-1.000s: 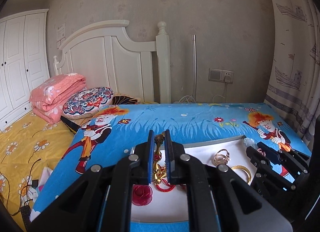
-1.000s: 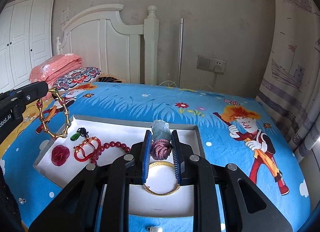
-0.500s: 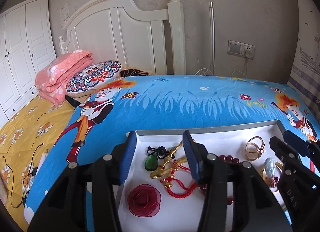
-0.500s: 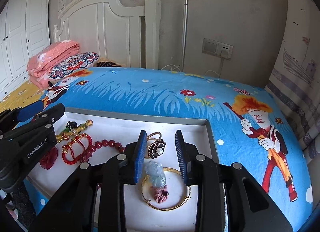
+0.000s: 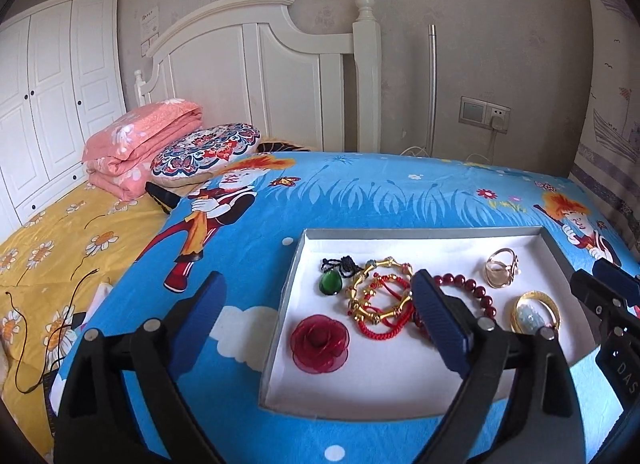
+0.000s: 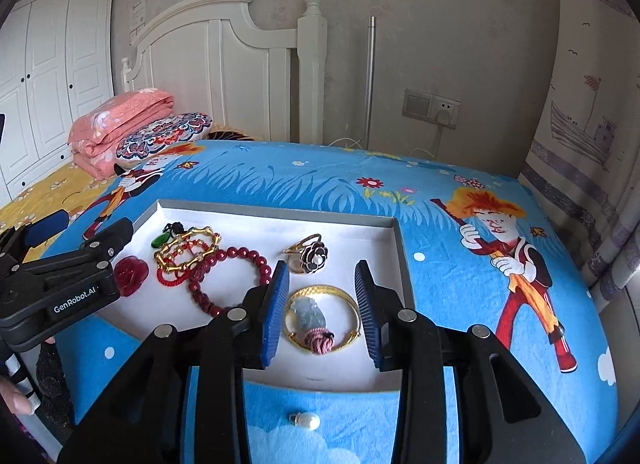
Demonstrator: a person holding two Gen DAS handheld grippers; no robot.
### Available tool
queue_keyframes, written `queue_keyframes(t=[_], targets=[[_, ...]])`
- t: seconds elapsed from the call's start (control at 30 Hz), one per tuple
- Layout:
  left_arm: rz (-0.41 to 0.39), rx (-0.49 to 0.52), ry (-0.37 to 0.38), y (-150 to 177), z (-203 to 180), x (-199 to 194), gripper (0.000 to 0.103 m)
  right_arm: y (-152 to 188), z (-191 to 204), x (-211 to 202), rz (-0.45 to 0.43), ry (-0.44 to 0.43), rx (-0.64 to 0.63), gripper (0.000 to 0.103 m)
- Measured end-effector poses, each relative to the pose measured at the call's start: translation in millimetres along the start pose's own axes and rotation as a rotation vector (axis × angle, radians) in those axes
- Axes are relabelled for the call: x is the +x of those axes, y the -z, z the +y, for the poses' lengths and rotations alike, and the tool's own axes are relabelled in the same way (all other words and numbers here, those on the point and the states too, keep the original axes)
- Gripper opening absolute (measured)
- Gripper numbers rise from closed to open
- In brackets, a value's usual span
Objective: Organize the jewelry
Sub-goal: 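Open the left tool to drop the gold bracelet while the right tool releases the crystal pendant in the tray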
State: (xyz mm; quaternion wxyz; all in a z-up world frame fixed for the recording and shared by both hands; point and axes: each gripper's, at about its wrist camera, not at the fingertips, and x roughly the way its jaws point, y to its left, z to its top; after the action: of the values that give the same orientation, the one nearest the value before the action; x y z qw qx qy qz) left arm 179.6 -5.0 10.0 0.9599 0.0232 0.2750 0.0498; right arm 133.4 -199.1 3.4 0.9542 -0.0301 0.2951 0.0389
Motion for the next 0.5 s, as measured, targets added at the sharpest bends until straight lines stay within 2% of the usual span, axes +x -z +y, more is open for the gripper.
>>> queue_keyframes(t=[0.07, 0.13, 0.5], targets=[[-0.026, 0.015, -0.005, 11, 1, -14, 0.098, 13, 0, -11, -0.007, -0.001, -0.011, 0.041], [-0.043, 0.02, -0.007, 22, 2, -26, 0.098, 26, 0, -20, -0.01, 0.002, -0.017, 0.041], [-0.021, 0.016, 0.05, 81, 13, -57, 0.098, 79, -6, -32, 0.035, -0.009, 0.034, 0.042]])
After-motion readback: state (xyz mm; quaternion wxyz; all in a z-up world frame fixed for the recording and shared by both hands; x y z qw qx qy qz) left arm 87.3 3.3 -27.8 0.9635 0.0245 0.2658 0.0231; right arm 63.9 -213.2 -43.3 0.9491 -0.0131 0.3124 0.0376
